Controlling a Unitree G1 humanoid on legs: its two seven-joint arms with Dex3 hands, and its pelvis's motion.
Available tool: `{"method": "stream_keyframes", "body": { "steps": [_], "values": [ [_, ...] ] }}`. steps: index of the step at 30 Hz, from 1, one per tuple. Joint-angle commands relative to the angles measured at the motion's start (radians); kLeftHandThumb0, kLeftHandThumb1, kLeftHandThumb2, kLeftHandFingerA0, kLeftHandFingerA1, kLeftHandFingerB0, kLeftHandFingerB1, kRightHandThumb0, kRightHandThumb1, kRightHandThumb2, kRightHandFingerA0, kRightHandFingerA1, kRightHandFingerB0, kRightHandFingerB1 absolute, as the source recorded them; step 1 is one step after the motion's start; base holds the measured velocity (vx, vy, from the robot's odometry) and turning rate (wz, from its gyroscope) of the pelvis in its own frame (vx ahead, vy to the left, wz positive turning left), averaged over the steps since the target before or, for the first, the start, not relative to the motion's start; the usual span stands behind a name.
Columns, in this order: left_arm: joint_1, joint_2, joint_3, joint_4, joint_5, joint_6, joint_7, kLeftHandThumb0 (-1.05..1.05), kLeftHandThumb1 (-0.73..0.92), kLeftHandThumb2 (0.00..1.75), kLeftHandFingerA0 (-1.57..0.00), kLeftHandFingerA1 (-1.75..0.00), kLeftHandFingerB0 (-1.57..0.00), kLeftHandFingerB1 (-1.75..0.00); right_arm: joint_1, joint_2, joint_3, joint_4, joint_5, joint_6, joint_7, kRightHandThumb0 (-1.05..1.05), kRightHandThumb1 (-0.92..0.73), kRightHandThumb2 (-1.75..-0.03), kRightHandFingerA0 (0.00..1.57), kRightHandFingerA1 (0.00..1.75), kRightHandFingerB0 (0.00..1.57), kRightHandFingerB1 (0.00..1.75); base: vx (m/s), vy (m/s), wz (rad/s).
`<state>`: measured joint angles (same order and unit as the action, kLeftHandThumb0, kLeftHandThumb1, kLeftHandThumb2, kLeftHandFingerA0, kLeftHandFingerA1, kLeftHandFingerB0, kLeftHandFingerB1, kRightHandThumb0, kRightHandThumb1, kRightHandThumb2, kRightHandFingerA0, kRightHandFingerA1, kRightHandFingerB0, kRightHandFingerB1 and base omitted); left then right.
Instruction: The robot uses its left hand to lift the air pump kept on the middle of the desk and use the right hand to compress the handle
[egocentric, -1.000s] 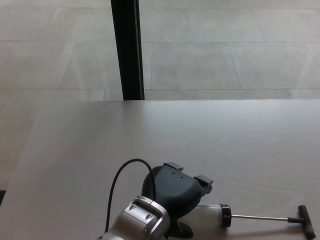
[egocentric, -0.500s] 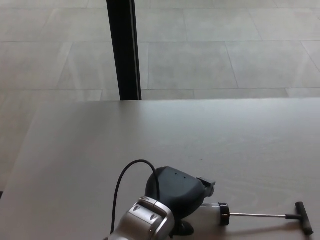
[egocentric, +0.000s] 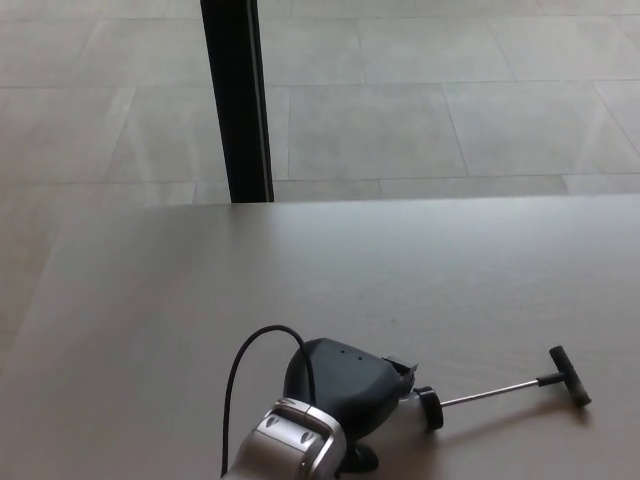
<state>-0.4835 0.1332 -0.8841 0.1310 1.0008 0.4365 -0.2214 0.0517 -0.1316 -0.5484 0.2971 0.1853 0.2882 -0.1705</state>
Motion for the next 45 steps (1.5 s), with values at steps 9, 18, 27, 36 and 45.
{"method": "stream_keyframes", "body": {
  "steps": [9,18,27,36,45],
  "values": [
    [0.101,0.024,0.024,0.105,0.127,0.294,-0.162,-0.23,0.53,0.57,-0.68,-1.22,-0.54,-0.61,-0.136,-0.030,0.352,-0.592,-0.092,-0.258,0.168,-0.76,-0.92,-0.73,0.38,0.56,0.35,0.36,0.00,0.000,0.00],
    [0.157,0.040,0.049,0.129,0.117,0.240,0.010,-0.17,0.55,0.55,-0.74,-1.59,-0.63,-0.67,-0.154,-0.016,0.373,-0.619,-0.081,-0.234,0.146,-0.72,-0.92,-0.73,0.41,0.59,0.38,0.38,0.00,0.000,0.00],
    [0.232,0.070,0.136,0.118,0.021,0.073,0.225,-0.28,0.77,0.66,-0.74,-1.74,-0.69,-1.21,-0.219,-0.018,0.372,-0.623,-0.088,-0.189,0.108,-0.75,-0.92,-0.73,0.45,0.57,0.40,0.38,0.00,0.000,0.00],
    [0.201,0.061,0.261,0.028,-0.047,-0.076,0.357,-0.23,0.69,0.99,-0.89,-1.75,-0.69,-1.50,-0.315,-0.034,0.385,-0.567,-0.081,-0.162,0.125,-0.77,-0.92,-0.71,0.47,0.61,0.43,0.38,0.00,0.000,0.00],
    [0.141,0.050,0.328,-0.070,-0.063,-0.177,0.423,-0.12,0.60,1.05,-0.89,-1.75,-0.64,-1.65,-0.462,-0.130,0.471,-0.517,-0.117,0.026,0.210,-0.77,-0.92,-0.72,0.34,0.50,0.30,0.35,0.00,0.000,0.00]
  ]
}}
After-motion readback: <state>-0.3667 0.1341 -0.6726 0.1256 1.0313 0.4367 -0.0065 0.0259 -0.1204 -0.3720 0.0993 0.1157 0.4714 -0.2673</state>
